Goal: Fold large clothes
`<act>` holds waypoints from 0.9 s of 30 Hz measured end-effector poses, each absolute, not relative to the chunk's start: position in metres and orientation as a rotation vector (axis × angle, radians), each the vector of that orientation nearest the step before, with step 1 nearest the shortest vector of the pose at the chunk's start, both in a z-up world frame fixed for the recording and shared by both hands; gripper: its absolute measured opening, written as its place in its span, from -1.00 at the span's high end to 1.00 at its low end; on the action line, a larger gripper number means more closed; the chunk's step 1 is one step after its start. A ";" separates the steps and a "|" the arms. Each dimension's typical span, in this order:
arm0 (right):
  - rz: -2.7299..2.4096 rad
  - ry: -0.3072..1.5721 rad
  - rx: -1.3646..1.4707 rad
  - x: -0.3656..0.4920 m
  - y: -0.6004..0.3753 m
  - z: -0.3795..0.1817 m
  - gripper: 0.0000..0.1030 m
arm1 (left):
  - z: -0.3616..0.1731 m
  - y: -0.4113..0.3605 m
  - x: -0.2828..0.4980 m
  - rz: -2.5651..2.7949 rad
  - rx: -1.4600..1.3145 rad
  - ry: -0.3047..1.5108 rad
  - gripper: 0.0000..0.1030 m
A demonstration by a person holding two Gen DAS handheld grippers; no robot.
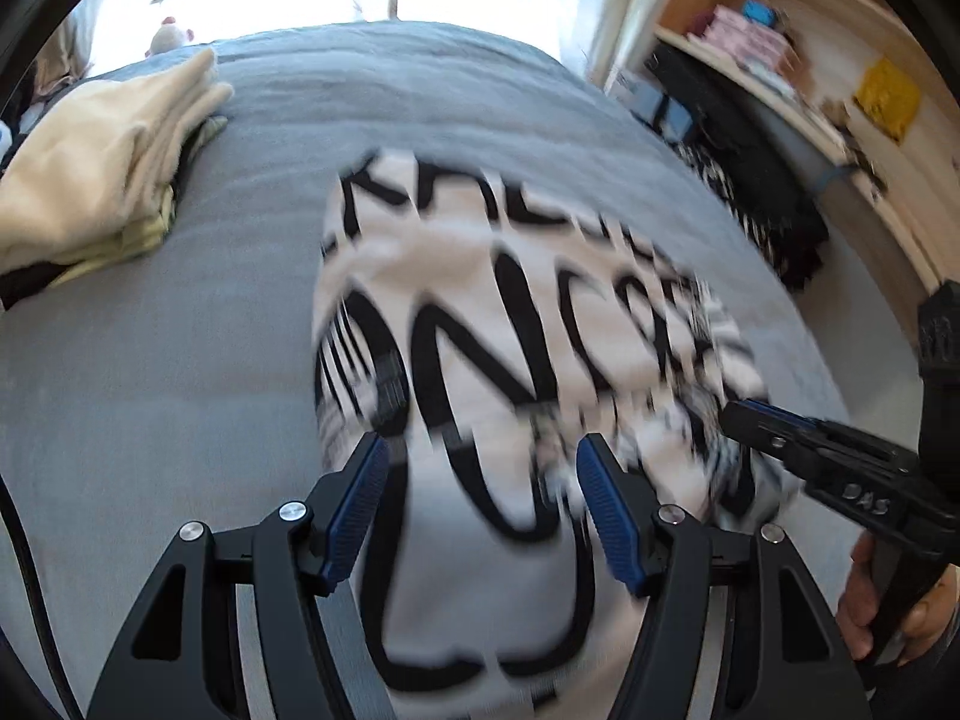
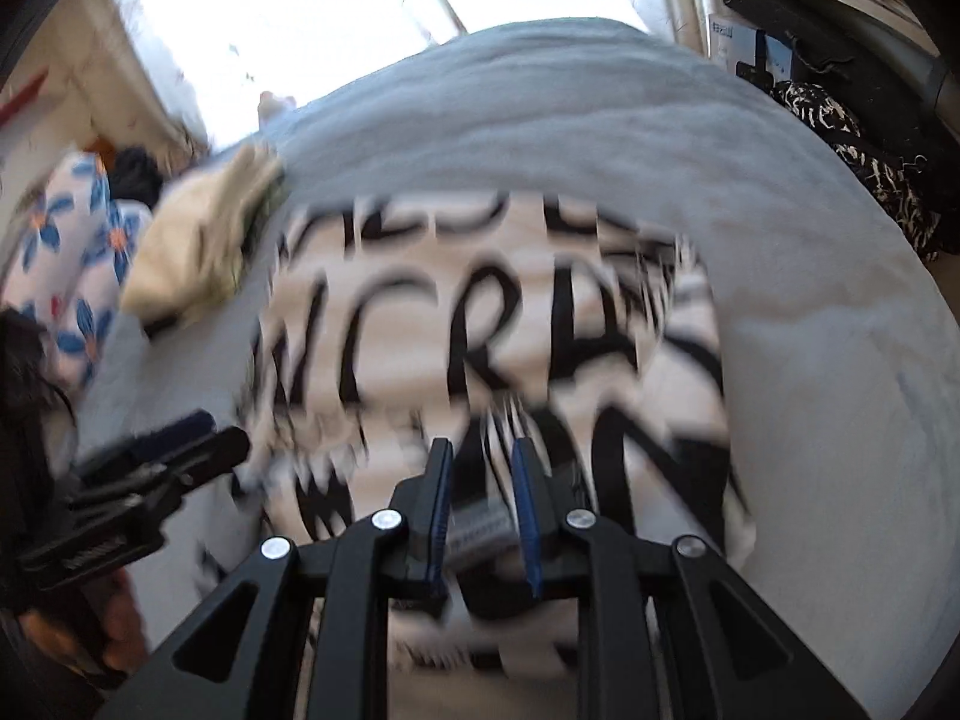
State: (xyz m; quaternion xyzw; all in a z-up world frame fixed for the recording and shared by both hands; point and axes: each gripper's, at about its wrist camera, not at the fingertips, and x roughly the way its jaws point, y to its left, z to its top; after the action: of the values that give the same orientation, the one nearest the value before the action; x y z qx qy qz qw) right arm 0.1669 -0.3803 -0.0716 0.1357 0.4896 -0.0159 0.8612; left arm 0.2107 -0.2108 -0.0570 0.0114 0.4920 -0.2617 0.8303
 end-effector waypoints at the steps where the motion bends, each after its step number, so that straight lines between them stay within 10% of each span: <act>1: -0.049 1.048 0.261 0.161 -0.379 -0.080 0.61 | -0.060 -0.212 0.206 -0.550 0.042 1.048 -0.24; 17: -0.121 1.061 0.242 0.129 -0.385 -0.084 0.61 | -0.066 -0.203 0.179 -0.471 0.066 1.027 -0.24; 27: -0.086 1.076 0.295 0.120 -0.390 -0.077 0.12 | -0.060 -0.200 0.169 -0.443 0.110 1.085 -0.24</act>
State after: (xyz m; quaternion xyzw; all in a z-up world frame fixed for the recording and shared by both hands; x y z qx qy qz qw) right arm 0.1204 -0.3904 -0.0773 0.1400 0.5105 -0.0409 0.8474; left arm 0.1692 -0.2000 -0.0603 0.0521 0.5116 -0.2088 0.8318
